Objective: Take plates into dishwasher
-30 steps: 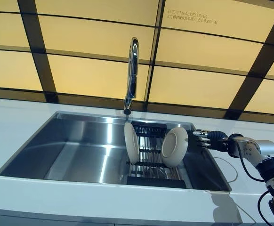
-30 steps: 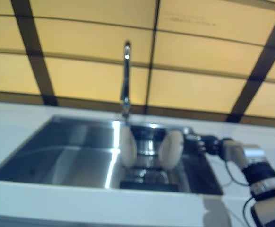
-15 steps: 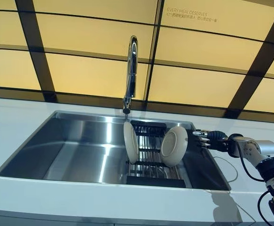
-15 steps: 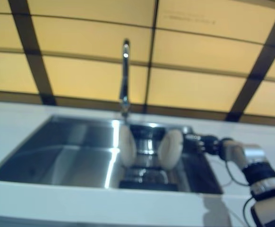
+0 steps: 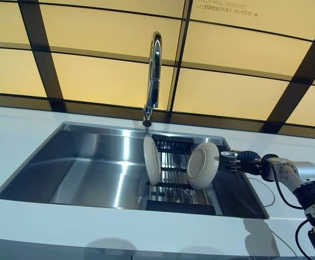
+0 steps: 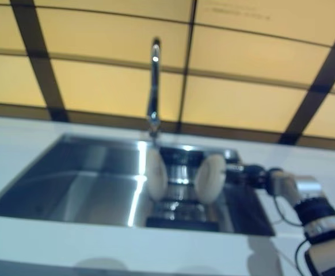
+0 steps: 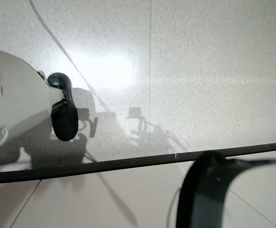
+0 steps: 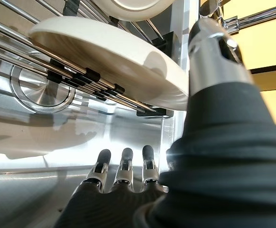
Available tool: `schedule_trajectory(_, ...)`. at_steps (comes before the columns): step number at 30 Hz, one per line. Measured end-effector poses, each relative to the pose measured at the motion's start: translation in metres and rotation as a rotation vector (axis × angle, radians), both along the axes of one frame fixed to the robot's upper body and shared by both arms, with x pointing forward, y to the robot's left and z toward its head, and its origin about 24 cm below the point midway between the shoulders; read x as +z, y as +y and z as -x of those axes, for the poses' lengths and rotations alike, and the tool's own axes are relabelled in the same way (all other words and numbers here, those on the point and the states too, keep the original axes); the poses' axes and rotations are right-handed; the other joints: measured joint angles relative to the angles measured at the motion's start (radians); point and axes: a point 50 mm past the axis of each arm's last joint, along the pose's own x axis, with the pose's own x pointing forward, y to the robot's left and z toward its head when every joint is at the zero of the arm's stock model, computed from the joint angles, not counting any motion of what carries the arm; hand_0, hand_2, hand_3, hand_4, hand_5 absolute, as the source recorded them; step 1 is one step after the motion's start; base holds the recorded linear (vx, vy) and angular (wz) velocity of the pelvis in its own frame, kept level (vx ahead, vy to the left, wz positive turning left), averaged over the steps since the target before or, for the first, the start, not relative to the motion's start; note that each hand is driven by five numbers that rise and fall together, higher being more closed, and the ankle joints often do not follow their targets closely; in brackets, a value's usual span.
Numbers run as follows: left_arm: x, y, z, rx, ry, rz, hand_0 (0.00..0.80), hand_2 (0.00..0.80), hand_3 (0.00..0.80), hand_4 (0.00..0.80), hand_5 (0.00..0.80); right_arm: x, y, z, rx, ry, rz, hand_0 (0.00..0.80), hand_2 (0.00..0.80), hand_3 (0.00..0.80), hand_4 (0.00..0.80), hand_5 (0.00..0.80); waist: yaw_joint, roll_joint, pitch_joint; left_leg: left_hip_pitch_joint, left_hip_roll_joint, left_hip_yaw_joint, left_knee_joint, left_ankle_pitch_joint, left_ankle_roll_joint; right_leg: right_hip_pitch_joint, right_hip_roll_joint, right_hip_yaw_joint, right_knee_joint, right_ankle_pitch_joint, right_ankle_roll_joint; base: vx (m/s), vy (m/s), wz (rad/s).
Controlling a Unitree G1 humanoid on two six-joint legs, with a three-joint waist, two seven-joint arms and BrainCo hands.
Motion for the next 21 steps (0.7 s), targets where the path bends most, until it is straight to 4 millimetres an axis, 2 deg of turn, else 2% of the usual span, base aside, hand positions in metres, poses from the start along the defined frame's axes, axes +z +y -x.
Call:
schedule_trajectory(5, 0.002, 0.001, -0.005, -0.008, -0.025, -0.002, 0.000, 0.000, 0.000, 0.000, 0.000, -0.001, 0.002, 0.000, 0.004, 0.002, -0.003, 0.000, 0.000, 0.000, 0.000, 0.000, 0.021, -0.007, 0.014, -0.004, 0.000, -0.004, 0.000, 0.001, -0.001, -0.002, 0.000, -0.004, 0.001, 0.000, 0.000, 0.002, 0.003, 0.01)
schedule_trajectory(11, 0.003, 0.002, -0.007, -0.008, -0.038, -0.011, 0.000, 0.000, 0.000, 0.000, 0.000, -0.006, 0.012, -0.003, 0.028, 0.009, -0.025, 0.000, 0.000, 0.000, 0.000, 0.000, 0.025, -0.017, 0.024, -0.013, -0.004, -0.011, 0.005, 0.003, 0.001, -0.004, -0.003, -0.016, 0.002, -0.001, 0.001, 0.005, 0.002, 0.06)
schedule_trajectory(21, 0.005, 0.006, -0.009, 0.012, -0.053, -0.015, 0.000, 0.000, 0.000, 0.000, 0.000, -0.007, 0.013, -0.003, 0.030, 0.010, -0.027, 0.000, 0.000, 0.000, 0.000, 0.000, 0.046, -0.036, 0.039, -0.018, -0.008, -0.027, 0.004, 0.006, 0.003, -0.003, -0.007, -0.027, 0.002, -0.002, 0.002, 0.014, 0.002, 0.04)
